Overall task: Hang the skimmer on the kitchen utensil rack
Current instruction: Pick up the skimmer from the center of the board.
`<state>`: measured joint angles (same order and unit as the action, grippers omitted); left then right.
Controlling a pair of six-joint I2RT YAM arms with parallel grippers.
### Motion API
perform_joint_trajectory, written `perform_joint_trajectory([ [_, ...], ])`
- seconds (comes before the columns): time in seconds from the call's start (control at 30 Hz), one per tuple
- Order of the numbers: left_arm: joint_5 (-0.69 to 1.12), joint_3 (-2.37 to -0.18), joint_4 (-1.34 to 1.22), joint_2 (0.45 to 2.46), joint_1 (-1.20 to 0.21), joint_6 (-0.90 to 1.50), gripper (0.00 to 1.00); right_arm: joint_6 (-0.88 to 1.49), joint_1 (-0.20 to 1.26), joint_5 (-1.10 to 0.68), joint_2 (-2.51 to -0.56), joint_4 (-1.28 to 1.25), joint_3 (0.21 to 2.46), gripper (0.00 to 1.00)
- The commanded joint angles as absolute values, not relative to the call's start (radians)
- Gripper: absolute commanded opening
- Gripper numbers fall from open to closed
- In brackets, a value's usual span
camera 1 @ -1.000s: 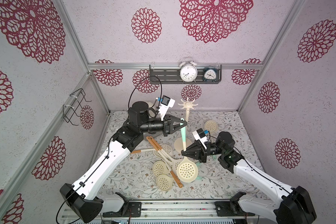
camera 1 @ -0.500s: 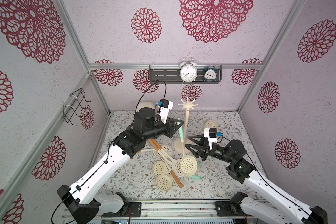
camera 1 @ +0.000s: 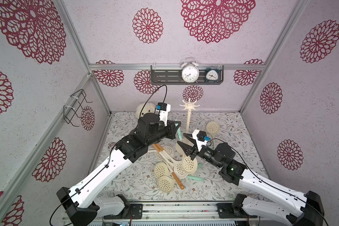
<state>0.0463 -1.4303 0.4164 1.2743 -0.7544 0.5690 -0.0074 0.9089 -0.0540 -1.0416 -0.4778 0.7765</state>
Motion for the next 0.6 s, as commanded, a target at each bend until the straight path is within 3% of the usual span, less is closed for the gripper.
perform_joint_trajectory([
  [0.0,0.050,-1.425,0.382,1.255,-0.766,0.572,0.00,-0.033,0.911,-0.006,-1.059,-0.572,0.820,0.52],
  [0.23,0.056,-1.410,0.376,1.243,-0.765,0.568,0.00,0.000,0.901,-0.030,-1.113,-0.602,0.841,0.52],
  [0.57,0.053,-1.402,0.373,1.236,-0.765,0.570,0.00,-0.028,0.902,0.016,-1.141,-0.617,0.845,0.44],
])
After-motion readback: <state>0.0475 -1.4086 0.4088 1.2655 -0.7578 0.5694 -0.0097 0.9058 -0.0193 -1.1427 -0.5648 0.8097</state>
